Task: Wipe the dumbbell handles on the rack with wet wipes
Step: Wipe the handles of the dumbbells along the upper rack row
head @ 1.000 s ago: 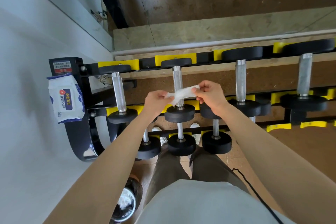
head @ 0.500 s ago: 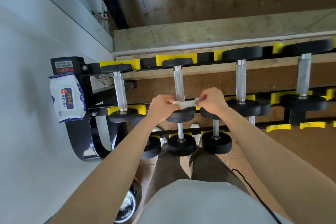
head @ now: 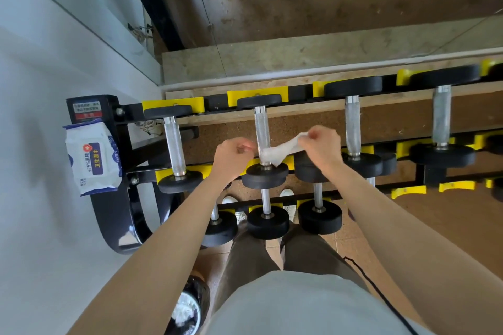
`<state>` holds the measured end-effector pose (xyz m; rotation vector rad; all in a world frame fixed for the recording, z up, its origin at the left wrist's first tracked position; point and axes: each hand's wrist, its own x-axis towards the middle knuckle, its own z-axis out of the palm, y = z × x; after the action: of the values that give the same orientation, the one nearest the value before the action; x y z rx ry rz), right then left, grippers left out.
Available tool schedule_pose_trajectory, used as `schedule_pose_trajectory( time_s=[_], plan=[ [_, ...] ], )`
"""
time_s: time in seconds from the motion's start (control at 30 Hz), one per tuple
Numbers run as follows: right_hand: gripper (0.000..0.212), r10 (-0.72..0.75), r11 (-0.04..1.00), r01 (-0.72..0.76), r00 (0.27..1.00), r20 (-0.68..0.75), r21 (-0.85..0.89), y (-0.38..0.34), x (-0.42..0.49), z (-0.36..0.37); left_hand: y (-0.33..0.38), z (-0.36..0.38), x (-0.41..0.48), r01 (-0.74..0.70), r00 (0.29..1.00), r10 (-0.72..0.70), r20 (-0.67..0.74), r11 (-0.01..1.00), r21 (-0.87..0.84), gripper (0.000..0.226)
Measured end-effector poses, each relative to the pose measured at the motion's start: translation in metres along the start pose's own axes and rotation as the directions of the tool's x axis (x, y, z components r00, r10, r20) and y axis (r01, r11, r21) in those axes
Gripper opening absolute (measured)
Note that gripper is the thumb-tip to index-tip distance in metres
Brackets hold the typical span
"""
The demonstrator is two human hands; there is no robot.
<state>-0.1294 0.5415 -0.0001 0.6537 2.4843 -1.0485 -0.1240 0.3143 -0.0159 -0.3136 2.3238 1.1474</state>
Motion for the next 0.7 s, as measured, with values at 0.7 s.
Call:
schedule_pose_trajectory(
  time_s=[0.7],
  plan=[
    [0.031, 0.192, 0.501, -0.469, 0.880, 0.435, 0.727, -0.069, 0.033, 0.048, 0.026, -0.006, 0.047, 0.203, 0.904, -0.427, 0.013, 0.403, -0.892, 0.013]
  ],
)
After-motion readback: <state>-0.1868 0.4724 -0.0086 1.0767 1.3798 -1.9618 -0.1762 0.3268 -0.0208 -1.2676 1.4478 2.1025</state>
